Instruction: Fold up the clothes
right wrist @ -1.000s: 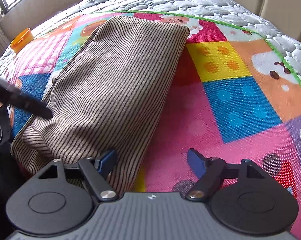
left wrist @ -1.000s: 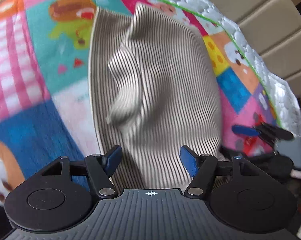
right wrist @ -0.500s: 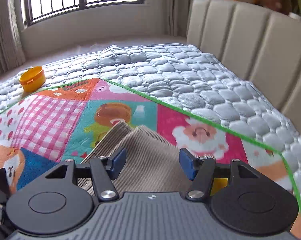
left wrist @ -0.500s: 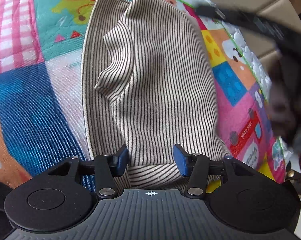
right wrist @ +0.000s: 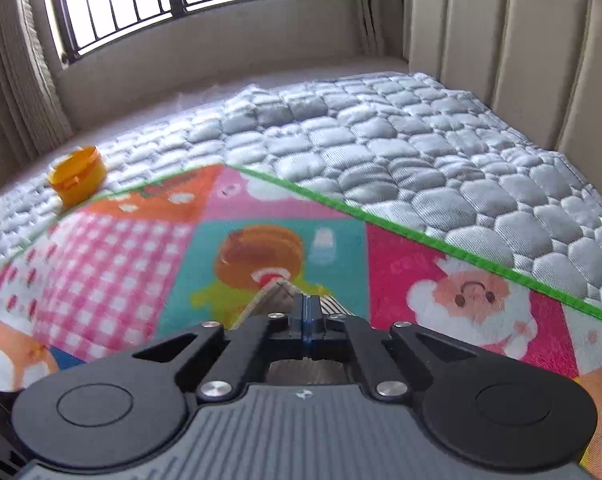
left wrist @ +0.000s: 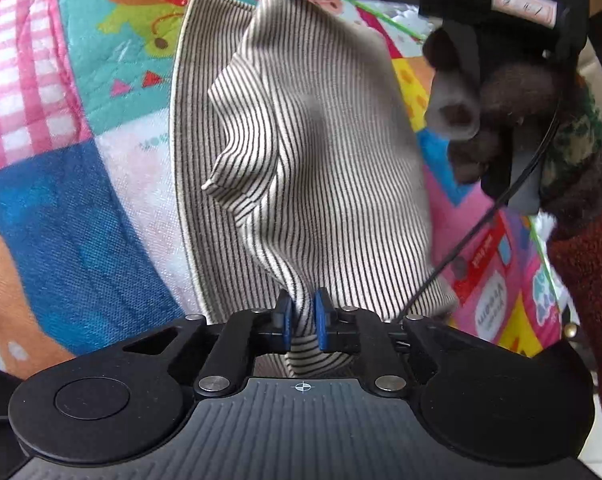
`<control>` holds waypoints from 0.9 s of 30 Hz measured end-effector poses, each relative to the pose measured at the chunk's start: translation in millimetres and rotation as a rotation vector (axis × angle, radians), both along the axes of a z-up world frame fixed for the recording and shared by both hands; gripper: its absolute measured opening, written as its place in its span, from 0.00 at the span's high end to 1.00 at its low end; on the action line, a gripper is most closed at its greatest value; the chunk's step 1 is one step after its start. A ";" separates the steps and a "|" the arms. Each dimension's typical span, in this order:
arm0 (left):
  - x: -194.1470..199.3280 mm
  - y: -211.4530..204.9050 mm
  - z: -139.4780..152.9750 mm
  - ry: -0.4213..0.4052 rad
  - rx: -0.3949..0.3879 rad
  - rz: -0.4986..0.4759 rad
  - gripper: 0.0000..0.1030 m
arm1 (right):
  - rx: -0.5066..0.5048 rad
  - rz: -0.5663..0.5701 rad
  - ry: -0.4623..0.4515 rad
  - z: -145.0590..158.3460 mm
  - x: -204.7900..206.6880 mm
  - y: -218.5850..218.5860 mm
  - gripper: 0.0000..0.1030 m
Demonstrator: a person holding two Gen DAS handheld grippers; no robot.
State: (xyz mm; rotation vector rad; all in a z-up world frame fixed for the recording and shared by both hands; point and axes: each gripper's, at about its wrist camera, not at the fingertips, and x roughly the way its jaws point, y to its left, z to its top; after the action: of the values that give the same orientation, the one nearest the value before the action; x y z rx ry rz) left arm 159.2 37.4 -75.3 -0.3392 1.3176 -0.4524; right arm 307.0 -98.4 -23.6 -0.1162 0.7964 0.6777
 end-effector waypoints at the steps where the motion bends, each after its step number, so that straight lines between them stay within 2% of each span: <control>1: -1.7 3.3 3.9 0.000 0.012 -0.015 0.90 | 0.001 0.018 0.007 0.3 1.4 7.9 1.00; 4: -11.0 10.5 -4.1 0.056 0.122 -0.058 0.93 | -0.028 0.058 0.028 -7.9 4.8 32.3 1.00; 5: -13.1 13.3 -7.7 0.067 0.138 -0.058 0.98 | -0.047 0.058 0.034 -13.6 5.1 37.5 1.00; 6: -14.8 16.0 -10.2 0.076 0.149 -0.058 0.97 | -0.051 0.053 0.038 -17.3 4.3 38.5 1.00; 9: -13.3 22.5 7.8 0.003 0.052 -0.052 0.93 | -0.003 0.003 0.035 -11.1 -2.8 14.1 0.98; 11: -11.5 28.4 19.6 -0.055 -0.036 -0.036 0.84 | 0.003 -0.058 0.007 -0.5 -14.9 -14.9 0.90; 12: -5.4 29.1 19.8 -0.052 -0.072 -0.003 0.80 | 0.007 -0.095 0.005 2.8 -23.9 -31.4 0.77; 13: 0.6 30.0 19.5 -0.046 -0.105 0.031 0.70 | 0.010 -0.128 0.014 3.4 -33.1 -47.7 0.55; 14: 6.5 32.2 15.8 -0.031 -0.124 0.066 0.61 | 0.012 -0.158 0.028 2.8 -42.2 -63.6 0.47; 15: 11.5 34.0 11.3 -0.018 -0.125 0.098 0.59 | 0.009 -0.179 0.054 -1.4 -50.9 -78.2 0.43; 19: 25.4 28.7 -8.4 0.039 -0.090 0.169 0.48 | -0.023 -0.277 0.168 -33.3 -75.7 -122.6 0.42; 22: 30.5 15.2 -12.2 0.038 -0.062 0.153 0.43 | 0.065 -0.356 0.234 -59.0 -71.5 -137.4 0.39; 24: 39.3 3.9 -9.5 0.006 -0.039 0.143 0.46 | 0.153 -0.402 0.256 -71.6 -62.4 -141.9 0.38; 26: 47.7 7.7 -5.5 -0.051 0.014 0.135 0.57 | 0.184 -0.402 0.227 -76.2 -49.9 -138.3 0.38; 27: 51.2 9.8 -0.8 -0.083 0.044 0.138 0.57 | 0.205 -0.401 0.223 -76.7 -43.3 -137.0 0.38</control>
State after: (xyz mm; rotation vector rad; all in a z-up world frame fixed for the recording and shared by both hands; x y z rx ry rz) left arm 210.3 47.2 -76.1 -0.3678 1.2128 -0.3175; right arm 263.7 -235.4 -100.4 0.3033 0.9255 0.3906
